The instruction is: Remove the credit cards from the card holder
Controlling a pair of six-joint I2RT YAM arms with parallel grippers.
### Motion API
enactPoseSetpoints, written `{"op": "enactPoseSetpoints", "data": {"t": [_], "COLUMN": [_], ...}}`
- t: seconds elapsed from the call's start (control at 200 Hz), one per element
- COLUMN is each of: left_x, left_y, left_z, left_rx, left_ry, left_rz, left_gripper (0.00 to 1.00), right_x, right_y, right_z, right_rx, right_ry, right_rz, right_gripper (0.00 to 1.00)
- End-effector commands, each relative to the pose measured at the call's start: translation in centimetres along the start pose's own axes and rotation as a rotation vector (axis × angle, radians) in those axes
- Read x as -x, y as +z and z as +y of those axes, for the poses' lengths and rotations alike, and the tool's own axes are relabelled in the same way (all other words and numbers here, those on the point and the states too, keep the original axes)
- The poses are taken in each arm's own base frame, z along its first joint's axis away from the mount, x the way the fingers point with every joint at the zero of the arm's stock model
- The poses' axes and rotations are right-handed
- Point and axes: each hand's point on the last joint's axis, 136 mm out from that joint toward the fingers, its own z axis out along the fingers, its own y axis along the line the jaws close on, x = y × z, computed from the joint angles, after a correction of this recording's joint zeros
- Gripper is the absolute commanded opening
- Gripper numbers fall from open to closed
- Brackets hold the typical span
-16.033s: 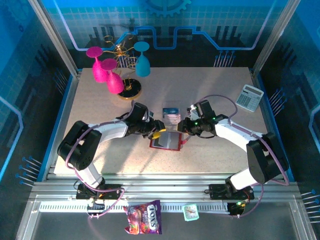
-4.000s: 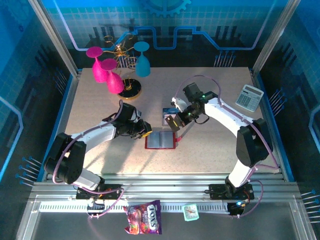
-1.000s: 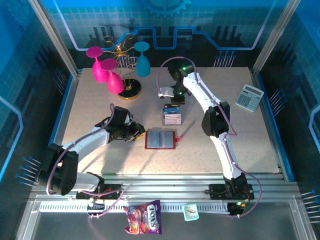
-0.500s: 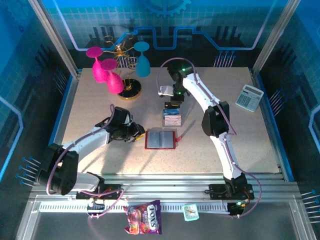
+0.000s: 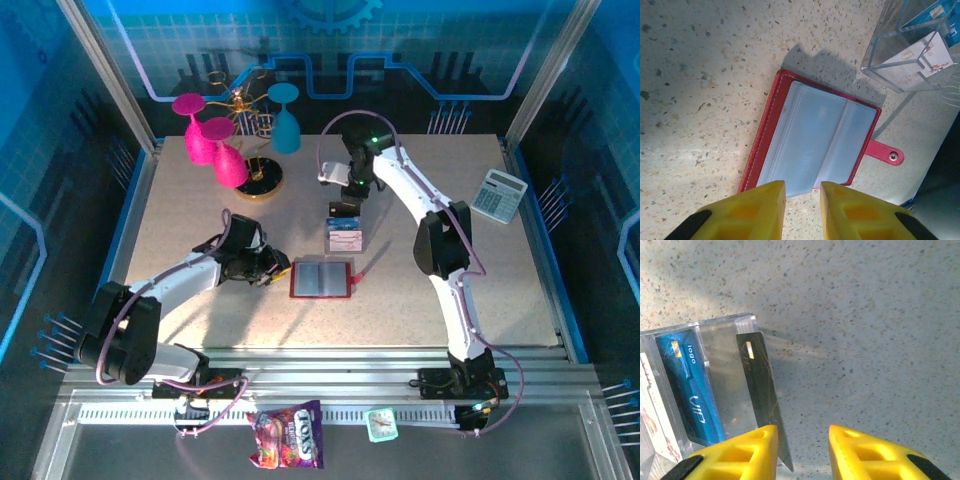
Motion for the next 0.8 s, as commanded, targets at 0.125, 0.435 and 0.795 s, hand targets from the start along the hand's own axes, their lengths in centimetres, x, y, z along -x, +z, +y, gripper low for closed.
{"op": "enactPoseSetpoints", "data": {"t": [0.125,0.435,0.795], "left_x": [0.6,0.6,0.6], "left_y": [-0.3,-0.3,-0.2], "left_z": [-0.9,-0.8,-0.8], "left_rx": [-0.023,-0.018,-0.017], "left_ry": [-0.006,-0.008,-0.008], "left_rz": [-0.011,-0.01,-0.01], "left_gripper": [0.26,0.26,0.26], "right_x": [0.3,-0.3,-0.3], "right_y": [-0.7,2.4,3.1], "right_z": [-2.6,-2.0,-0.5], "right_rx": [-0.084,-0.035,0.014], "right_ry": [0.072,0.069,0.063], "right_rz": [-0.066,-0.044,-0.039], "right_gripper": [0.36,0.37,0.37]}}
